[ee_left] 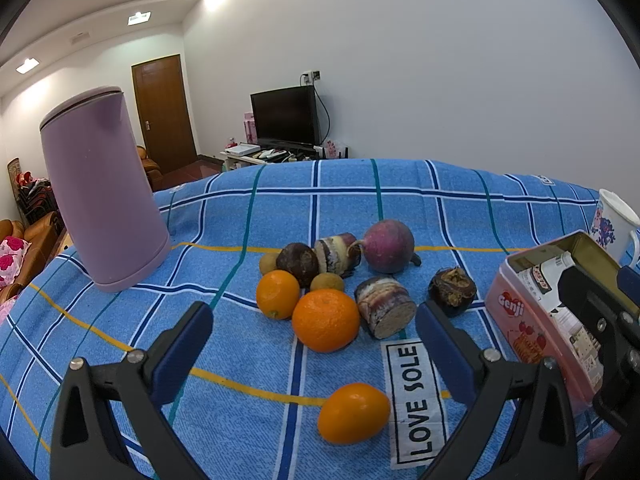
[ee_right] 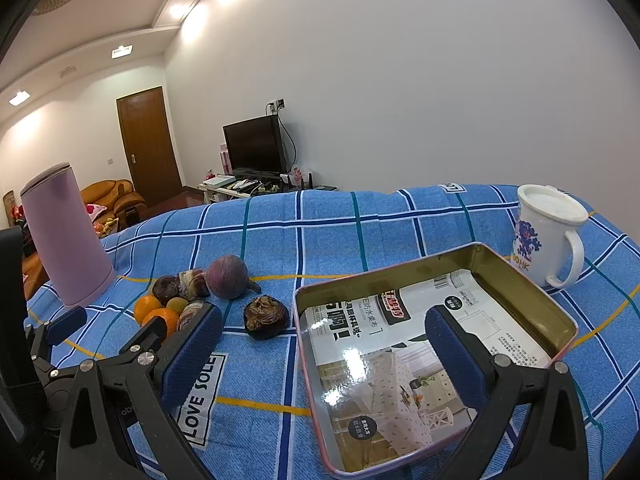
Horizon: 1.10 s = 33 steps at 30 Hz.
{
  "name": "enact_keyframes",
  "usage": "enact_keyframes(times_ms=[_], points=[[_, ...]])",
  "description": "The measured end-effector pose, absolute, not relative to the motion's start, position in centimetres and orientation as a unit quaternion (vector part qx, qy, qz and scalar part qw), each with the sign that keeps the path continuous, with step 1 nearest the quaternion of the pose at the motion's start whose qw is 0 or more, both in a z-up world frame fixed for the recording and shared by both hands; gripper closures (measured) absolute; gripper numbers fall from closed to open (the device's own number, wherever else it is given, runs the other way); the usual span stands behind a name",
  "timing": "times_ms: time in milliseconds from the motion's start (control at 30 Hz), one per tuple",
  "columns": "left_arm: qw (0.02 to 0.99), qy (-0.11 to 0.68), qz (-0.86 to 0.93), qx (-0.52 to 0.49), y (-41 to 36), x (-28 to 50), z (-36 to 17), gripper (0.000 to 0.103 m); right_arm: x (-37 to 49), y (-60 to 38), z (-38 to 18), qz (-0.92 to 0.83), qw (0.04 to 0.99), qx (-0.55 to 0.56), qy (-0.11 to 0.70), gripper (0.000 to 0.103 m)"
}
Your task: Organize fruits
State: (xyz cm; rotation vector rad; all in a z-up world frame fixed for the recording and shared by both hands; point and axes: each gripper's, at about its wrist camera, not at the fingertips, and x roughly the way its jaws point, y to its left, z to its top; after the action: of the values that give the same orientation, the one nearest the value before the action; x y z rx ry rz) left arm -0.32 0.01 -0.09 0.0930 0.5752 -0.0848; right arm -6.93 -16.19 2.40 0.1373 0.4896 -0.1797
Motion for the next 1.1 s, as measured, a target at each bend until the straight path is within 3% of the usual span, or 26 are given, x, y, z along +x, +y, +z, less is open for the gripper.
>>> enact_keyframes(times_ms=[1100], points=[[0.958, 0.278, -0.025, 0.067, 0.79, -0.12, 0.07, 0.000, -7.23, -15.78, 2.64, -0.079, 0.967, 0.062, 0.232, 0.002]])
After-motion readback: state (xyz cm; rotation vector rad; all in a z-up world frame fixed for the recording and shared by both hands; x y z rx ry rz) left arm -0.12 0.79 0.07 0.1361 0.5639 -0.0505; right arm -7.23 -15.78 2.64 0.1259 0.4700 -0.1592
